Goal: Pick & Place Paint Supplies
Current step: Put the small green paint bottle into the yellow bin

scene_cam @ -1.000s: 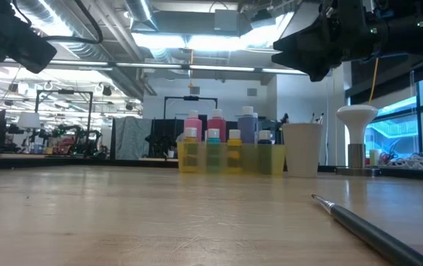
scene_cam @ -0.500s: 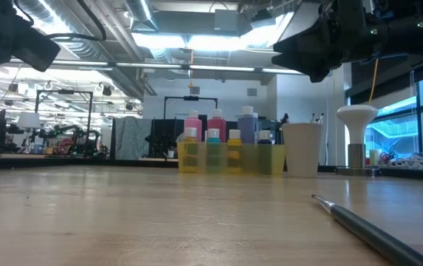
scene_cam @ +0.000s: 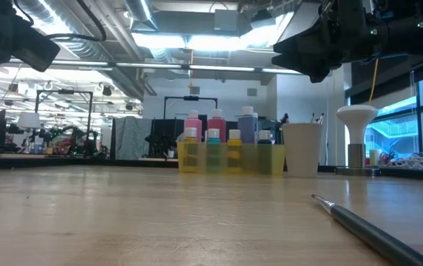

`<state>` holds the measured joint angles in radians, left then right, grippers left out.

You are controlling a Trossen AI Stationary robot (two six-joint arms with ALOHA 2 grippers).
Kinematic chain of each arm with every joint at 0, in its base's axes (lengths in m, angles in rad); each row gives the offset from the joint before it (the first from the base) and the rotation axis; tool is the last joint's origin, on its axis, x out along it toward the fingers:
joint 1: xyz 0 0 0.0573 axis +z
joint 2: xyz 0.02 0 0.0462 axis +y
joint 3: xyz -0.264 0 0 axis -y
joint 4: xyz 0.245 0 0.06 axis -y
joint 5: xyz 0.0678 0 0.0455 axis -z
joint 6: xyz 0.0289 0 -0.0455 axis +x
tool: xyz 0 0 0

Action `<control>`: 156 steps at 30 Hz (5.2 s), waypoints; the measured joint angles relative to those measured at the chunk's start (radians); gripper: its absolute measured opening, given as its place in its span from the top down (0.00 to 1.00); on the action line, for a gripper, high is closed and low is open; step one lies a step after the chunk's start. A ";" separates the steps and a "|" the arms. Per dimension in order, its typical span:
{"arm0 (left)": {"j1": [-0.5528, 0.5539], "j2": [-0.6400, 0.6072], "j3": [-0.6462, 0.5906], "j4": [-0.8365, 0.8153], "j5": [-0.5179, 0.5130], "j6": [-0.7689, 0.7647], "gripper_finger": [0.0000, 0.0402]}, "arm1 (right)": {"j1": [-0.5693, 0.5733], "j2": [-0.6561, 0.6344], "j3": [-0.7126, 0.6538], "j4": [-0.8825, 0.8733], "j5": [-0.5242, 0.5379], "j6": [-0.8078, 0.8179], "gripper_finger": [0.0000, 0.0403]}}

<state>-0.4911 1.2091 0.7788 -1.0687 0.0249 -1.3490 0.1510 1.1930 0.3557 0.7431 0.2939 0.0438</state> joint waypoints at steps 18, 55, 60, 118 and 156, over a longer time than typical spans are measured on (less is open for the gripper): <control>0.000 0.000 0.000 0.000 0.036 -0.025 0.26 | 0.000 0.000 0.000 0.000 0.000 0.000 0.44; -0.001 -0.002 0.000 0.004 0.056 0.001 0.63 | 0.000 0.000 0.000 -0.003 0.000 -0.007 0.44; -0.001 -0.002 0.000 0.003 0.056 0.001 0.65 | 0.000 0.000 0.000 -0.003 0.000 -0.007 0.44; 0.034 0.096 0.105 -0.029 0.021 0.273 0.71 | 0.000 0.006 0.000 -0.007 -0.165 0.032 0.44; 0.271 0.290 0.645 -0.199 -0.192 0.841 0.71 | -0.008 0.383 0.303 -0.005 -0.229 0.019 0.44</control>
<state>-0.2204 1.4994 1.4242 -1.2674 -0.1674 -0.5084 0.1434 1.5759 0.6585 0.7376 0.0647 0.0628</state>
